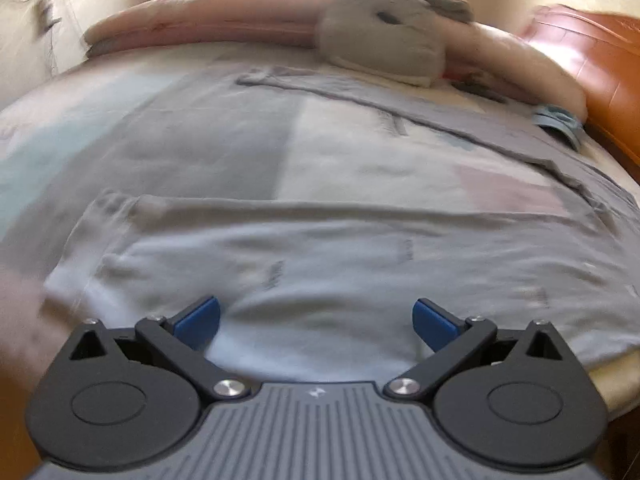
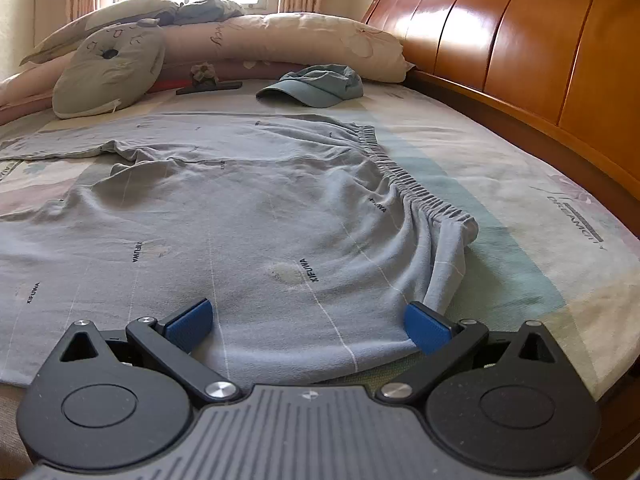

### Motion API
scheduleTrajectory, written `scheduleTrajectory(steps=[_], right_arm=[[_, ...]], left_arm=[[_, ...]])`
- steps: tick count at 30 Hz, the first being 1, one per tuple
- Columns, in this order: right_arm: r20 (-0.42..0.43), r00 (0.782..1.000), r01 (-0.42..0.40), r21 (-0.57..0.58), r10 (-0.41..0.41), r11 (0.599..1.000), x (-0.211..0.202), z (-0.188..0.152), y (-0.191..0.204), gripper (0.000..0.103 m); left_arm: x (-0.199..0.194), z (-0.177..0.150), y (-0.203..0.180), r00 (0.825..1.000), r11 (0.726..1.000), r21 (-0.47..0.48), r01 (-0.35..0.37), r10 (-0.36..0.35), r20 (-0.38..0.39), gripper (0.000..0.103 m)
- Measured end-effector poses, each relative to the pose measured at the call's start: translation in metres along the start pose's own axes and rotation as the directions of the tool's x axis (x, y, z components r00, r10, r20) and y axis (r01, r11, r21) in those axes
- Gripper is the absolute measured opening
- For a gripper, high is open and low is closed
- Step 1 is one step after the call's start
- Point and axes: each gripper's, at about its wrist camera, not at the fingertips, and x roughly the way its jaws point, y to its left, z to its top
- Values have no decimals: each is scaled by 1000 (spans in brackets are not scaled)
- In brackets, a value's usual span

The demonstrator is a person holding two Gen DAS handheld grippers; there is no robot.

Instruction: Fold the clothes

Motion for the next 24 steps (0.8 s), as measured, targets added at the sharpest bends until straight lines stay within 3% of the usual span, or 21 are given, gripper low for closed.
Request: scheduleTrajectory(steps=[3, 9, 17, 20, 24], right_arm=[[5, 1000, 5, 3, -5, 1000, 0, -1, 1, 103], [5, 1000, 15, 9, -15, 1000, 1, 0, 2, 103], [-14, 999, 35, 31, -35, 999, -5, 10, 6, 103], [22, 1000, -9, 30, 8, 1000, -17, 17, 13, 103], [66, 988, -136, -33, 138, 990, -35, 29, 40, 103]], left_arm=[[-13, -6, 3, 1000, 1000, 21, -5, 6, -11, 102], [-10, 12, -5, 999, 995, 94, -27, 23, 37, 102], [13, 0, -46, 996, 978, 191, 80, -86, 24, 102], [1, -12, -46, 998, 983, 176, 61, -64, 14, 102], [-18, -11, -35, 999, 981, 190, 48, -52, 14, 102]])
